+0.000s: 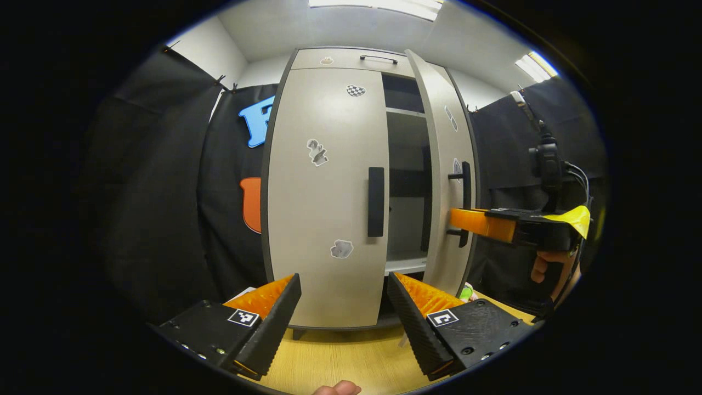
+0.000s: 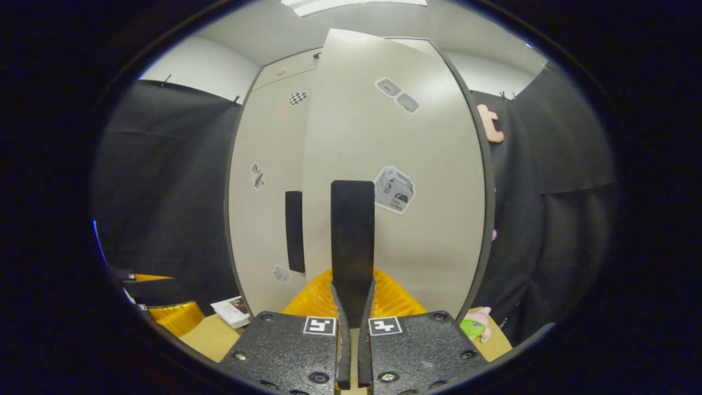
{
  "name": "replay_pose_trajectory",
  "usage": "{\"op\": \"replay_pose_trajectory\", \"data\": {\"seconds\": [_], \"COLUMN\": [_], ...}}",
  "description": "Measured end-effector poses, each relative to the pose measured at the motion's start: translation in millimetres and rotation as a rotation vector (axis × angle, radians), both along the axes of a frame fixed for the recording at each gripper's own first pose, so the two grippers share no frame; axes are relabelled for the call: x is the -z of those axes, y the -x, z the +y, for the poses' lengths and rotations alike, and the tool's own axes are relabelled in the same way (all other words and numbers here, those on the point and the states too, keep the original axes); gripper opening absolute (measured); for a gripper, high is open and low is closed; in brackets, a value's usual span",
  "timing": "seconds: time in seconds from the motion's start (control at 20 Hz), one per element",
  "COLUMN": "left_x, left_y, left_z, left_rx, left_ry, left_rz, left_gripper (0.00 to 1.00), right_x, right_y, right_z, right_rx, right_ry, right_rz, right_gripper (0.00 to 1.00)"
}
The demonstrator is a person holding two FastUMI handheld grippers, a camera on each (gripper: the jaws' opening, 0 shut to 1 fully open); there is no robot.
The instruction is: Open the right door of the double-door shoe cabinet with the right hand, and open the left door with the left hand.
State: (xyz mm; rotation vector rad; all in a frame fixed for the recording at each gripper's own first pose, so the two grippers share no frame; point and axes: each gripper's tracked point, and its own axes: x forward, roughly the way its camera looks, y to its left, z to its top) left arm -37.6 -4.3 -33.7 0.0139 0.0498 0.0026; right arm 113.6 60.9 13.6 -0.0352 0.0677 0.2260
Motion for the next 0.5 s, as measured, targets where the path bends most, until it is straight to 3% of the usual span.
{"op": "replay_pose_trajectory", "data": {"seconds": [0.5], "left_x": [-1], "left_y": [-5], "left_z": [-17], "left_rx": [0.035], "left_ry": [0.013], "left_rz": [0.005], "left_gripper": [0.95], "right_x": [-3], "right_y": [32], "right_z": [-44], "right_rx": [0.063], "right_ry": [-0.009], "right_rz": [-0.013], "right_gripper": [0.08]}}
